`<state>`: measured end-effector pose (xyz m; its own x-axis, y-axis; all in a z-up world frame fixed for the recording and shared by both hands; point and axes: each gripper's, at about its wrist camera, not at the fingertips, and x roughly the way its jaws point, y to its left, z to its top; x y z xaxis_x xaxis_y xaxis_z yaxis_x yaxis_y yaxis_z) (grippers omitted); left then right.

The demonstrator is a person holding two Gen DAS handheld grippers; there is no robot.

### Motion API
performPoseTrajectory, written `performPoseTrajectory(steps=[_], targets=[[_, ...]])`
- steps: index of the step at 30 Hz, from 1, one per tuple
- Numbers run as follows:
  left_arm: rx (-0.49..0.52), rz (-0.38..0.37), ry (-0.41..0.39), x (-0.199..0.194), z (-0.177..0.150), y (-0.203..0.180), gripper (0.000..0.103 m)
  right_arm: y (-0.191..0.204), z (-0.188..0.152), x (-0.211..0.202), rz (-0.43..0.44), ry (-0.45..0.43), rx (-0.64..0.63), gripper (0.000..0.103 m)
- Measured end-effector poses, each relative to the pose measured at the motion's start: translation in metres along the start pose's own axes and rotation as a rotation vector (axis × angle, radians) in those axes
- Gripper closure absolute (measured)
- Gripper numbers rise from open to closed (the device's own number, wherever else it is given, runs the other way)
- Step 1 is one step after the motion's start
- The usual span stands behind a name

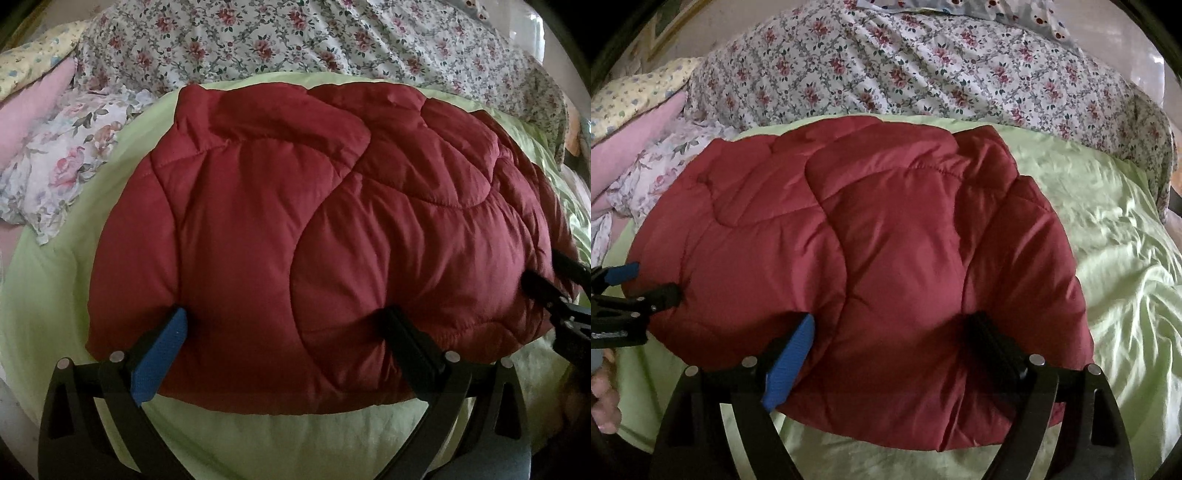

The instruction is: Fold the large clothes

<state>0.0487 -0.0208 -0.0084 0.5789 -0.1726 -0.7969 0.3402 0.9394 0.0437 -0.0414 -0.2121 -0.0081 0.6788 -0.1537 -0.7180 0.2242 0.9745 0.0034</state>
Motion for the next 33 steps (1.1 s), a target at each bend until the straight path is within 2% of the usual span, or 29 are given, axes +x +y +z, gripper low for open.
performPoseTrajectory(steps=[6, 10, 17, 25, 29, 33], targets=[[0.0, 0.0, -0.004, 0.001, 0.0, 0.003, 0.0, 0.009, -0.003, -0.024, 0.024, -0.038, -0.008, 0.017], [0.0, -0.003, -0.005, 0.001, 0.0, 0.004, 0.0, 0.018, -0.01, -0.009, -0.013, 0.006, -0.053, 0.017], [0.005, 0.001, -0.002, -0.009, -0.005, 0.006, 0.0, 0.012, -0.008, 0.002, -0.034, -0.006, -0.042, 0.012], [-0.005, 0.051, -0.042, -0.027, -0.006, 0.01, 0.0, 0.009, -0.012, -0.001, -0.028, -0.018, -0.031, 0.012], [-0.035, 0.0, 0.018, -0.006, -0.01, 0.016, 0.0, 0.008, -0.013, -0.008, -0.017, -0.018, -0.016, 0.012], [-0.036, -0.005, 0.01, -0.007, -0.012, 0.016, 0.0, 0.012, -0.014, -0.025, 0.007, -0.029, -0.01, 0.013]])
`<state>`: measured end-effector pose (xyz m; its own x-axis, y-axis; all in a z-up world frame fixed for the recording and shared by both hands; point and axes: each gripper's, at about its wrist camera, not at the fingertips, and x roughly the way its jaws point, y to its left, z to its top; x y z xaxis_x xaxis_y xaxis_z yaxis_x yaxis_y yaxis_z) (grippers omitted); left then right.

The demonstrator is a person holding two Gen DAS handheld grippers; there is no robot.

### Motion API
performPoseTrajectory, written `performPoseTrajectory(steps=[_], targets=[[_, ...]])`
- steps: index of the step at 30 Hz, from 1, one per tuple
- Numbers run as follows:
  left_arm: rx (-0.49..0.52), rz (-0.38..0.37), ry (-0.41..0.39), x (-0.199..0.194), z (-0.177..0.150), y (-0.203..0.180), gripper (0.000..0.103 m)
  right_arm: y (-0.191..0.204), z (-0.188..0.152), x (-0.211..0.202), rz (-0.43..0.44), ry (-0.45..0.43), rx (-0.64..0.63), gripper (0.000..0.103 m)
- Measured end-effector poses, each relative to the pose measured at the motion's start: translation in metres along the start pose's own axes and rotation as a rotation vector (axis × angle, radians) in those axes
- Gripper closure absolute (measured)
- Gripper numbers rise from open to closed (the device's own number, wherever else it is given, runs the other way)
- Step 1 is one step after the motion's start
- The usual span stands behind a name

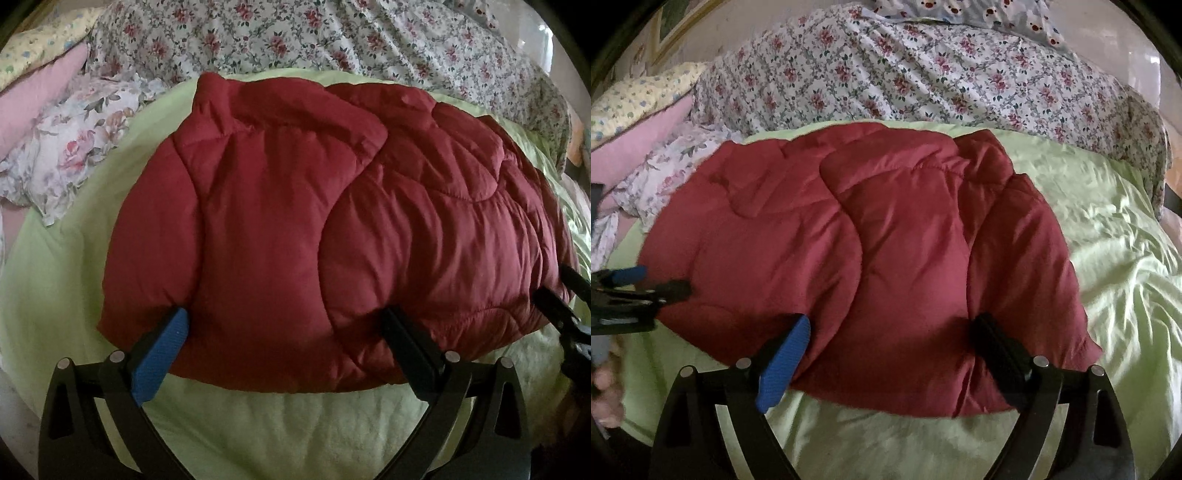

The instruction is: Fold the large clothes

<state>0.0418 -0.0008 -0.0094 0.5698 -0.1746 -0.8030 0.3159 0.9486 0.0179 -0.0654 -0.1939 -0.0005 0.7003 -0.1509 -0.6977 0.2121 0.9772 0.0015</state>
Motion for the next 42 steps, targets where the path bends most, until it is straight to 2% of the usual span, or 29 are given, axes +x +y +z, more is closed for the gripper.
performPoseTrajectory(steps=[5, 11, 18, 25, 33, 42], targets=[[0.022, -0.006, 0.008, 0.001, 0.003, -0.001, 0.0, 0.004, -0.001, 0.019, -0.03, 0.069, -0.036, 0.012], [0.029, -0.01, 0.012, -0.001, 0.005, 0.0, 0.0, 0.002, 0.005, 0.025, -0.035, 0.088, -0.024, 0.008], [0.024, -0.01, -0.004, -0.027, -0.006, 0.005, 0.0, 0.004, 0.007, -0.012, 0.034, 0.072, 0.019, 0.009], [-0.002, 0.015, 0.03, -0.043, -0.026, 0.014, 0.0, 0.017, -0.004, -0.045, 0.073, 0.078, 0.032, 0.007], [0.019, 0.02, 0.031, -0.063, -0.034, 0.009, 0.0, 0.03, -0.016, -0.062, 0.084, 0.112, -0.003, 0.007], [0.044, 0.017, 0.0, -0.078, -0.025, -0.003, 0.0, 0.035, 0.001, -0.073, 0.097, 0.089, -0.019, 0.006]])
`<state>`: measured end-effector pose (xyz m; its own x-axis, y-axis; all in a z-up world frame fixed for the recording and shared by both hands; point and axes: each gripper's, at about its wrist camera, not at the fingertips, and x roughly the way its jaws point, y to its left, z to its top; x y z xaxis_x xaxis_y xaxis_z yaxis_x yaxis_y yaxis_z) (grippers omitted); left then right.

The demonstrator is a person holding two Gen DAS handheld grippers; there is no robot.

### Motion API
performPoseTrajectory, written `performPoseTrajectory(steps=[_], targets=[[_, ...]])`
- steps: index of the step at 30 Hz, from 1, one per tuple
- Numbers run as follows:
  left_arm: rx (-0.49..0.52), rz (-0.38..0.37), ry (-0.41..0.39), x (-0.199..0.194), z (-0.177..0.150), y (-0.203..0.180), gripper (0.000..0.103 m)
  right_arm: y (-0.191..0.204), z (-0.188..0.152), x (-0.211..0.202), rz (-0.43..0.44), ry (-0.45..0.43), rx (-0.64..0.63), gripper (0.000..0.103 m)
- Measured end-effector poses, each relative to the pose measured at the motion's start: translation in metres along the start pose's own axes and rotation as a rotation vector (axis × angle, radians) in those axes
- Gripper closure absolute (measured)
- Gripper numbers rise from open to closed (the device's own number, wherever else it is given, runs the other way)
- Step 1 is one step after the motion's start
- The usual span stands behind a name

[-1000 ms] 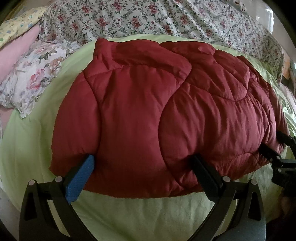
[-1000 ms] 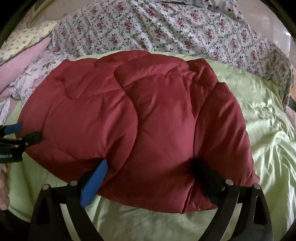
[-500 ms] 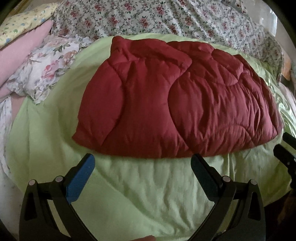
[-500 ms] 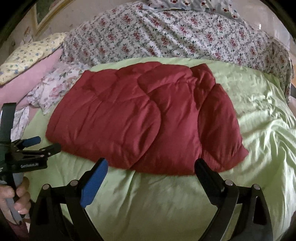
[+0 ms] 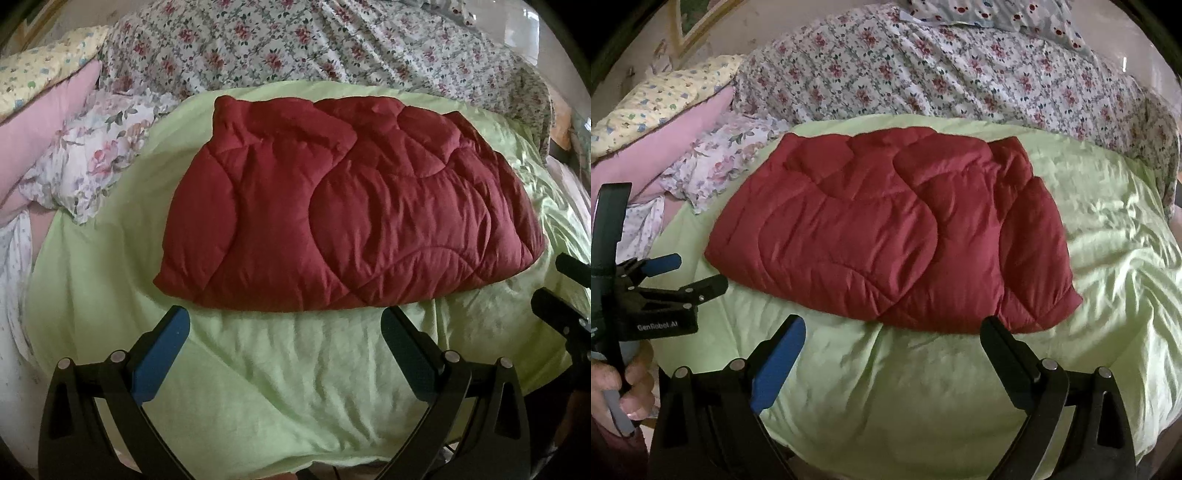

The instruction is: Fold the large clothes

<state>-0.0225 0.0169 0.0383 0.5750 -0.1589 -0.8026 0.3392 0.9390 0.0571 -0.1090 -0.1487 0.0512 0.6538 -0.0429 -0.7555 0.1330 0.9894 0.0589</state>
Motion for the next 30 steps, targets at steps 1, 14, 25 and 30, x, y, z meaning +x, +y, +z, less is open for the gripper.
performPoseTrajectory(steps=[1, 14, 25, 30], targets=[[0.0, 0.0, -0.001, 0.0, 0.001, -0.001, 0.0, 0.0, 0.001, 0.0, 0.002, -0.002, 0.002, 0.006], [0.009, 0.003, 0.011, 0.006, 0.006, -0.01, 0.0, -0.005, 0.004, 0.005, 0.001, -0.002, 0.02, 0.006], [0.011, 0.011, 0.008, 0.01, 0.011, -0.008, 0.0, -0.009, 0.007, 0.01, 0.002, 0.0, 0.03, 0.006], [0.009, 0.012, 0.012, 0.01, 0.011, -0.007, 0.0, -0.009, 0.008, 0.012, 0.004, 0.004, 0.029, 0.006]])
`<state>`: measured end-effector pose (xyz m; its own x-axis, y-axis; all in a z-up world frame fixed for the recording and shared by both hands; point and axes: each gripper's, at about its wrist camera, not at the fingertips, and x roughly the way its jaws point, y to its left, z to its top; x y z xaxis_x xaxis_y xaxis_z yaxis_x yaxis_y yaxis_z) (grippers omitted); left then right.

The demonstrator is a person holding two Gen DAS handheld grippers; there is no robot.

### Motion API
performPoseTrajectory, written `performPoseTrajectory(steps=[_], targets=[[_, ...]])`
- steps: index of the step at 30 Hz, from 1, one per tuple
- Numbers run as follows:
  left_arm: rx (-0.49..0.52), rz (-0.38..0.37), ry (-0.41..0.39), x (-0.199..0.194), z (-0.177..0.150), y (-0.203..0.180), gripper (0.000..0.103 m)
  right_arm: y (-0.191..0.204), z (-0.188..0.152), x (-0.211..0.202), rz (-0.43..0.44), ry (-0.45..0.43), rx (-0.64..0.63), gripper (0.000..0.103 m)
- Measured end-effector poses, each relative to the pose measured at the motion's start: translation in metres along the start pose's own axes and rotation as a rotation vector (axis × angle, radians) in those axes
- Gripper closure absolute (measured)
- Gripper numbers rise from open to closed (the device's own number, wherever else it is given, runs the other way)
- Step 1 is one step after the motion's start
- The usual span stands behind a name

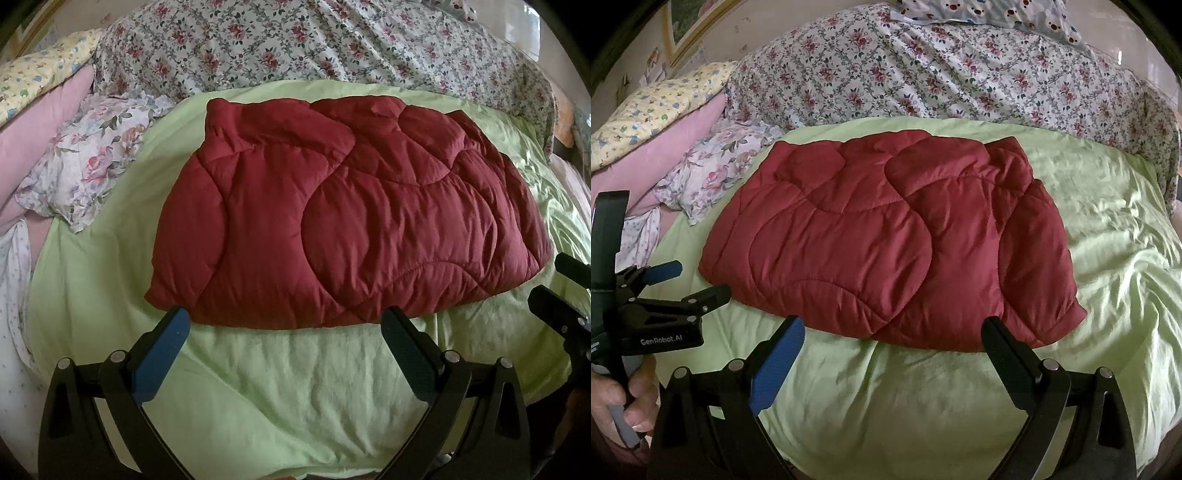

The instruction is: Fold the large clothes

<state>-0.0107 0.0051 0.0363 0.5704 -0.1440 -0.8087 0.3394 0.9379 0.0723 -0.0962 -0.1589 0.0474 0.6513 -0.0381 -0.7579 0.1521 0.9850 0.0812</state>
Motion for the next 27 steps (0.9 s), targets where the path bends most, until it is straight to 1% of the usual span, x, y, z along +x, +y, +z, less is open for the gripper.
performPoseTrajectory(steps=[12, 27], targets=[[0.001, 0.003, -0.002, 0.0014, 0.0029, 0.0022, 0.0, 0.0024, -0.0002, 0.0062, 0.003, 0.016, -0.004, 0.006], [-0.006, 0.014, -0.002, 0.0031, 0.0017, 0.0001, 0.0, 0.0034, -0.0003, 0.0066, 0.001, 0.013, -0.006, 0.006]])
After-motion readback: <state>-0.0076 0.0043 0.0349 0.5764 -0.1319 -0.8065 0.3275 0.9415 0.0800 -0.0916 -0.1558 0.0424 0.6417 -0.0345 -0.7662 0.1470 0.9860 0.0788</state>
